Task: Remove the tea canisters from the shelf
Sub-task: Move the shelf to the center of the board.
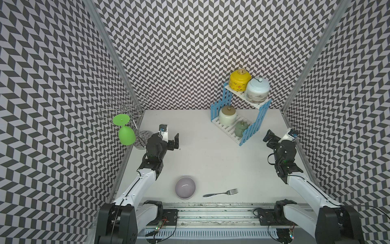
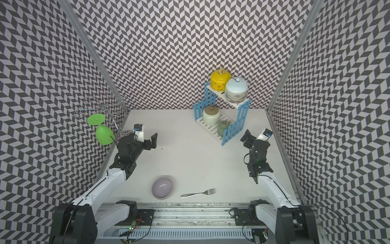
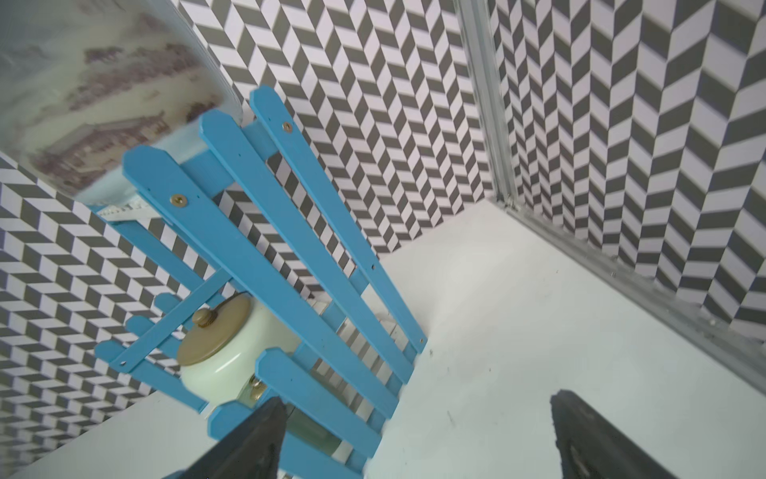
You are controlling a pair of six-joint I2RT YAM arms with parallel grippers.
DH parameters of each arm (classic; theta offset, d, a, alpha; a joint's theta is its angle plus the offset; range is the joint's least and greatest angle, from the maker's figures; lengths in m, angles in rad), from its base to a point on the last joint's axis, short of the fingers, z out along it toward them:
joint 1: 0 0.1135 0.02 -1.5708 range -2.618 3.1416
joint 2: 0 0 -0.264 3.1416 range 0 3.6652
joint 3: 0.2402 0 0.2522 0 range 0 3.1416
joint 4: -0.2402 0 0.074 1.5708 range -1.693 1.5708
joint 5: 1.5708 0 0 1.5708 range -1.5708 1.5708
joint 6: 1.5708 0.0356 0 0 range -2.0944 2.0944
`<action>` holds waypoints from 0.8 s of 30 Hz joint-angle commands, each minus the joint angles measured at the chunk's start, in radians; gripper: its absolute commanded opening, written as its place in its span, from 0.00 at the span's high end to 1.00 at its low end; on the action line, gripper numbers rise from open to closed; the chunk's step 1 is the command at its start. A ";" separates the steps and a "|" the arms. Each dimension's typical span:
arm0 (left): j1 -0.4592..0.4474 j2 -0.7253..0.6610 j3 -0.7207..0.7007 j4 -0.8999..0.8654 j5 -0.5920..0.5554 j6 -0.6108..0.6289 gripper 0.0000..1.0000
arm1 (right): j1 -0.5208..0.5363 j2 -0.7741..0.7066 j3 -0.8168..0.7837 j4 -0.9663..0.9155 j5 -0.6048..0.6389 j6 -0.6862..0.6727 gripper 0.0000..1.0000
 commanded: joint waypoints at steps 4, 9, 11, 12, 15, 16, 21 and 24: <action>0.053 -0.097 -0.123 0.013 0.123 0.060 0.00 | 0.003 -0.013 0.066 -0.123 -0.108 0.089 0.00; 0.082 -0.105 -0.141 0.039 0.135 0.063 0.00 | 0.059 0.057 0.164 -0.199 -0.104 0.122 0.00; 0.087 -0.095 -0.142 0.040 0.136 0.059 0.00 | 0.103 0.076 0.203 -0.214 -0.070 0.132 0.00; 0.087 -0.095 -0.143 0.039 0.136 0.060 0.00 | 0.126 0.082 0.218 -0.219 -0.052 0.134 0.01; 0.087 -0.098 -0.156 0.053 0.145 0.053 0.00 | 0.207 0.107 0.252 -0.215 0.027 0.134 0.00; 0.087 -0.099 -0.157 0.055 0.151 0.050 0.00 | 0.230 0.122 0.263 -0.213 0.052 0.137 0.00; 0.082 -0.113 -0.159 0.054 0.152 0.046 0.00 | 0.286 0.217 0.334 -0.269 0.110 0.193 0.01; 0.081 -0.123 -0.156 0.044 0.165 0.046 0.00 | 0.314 0.268 0.354 -0.262 0.163 0.204 0.01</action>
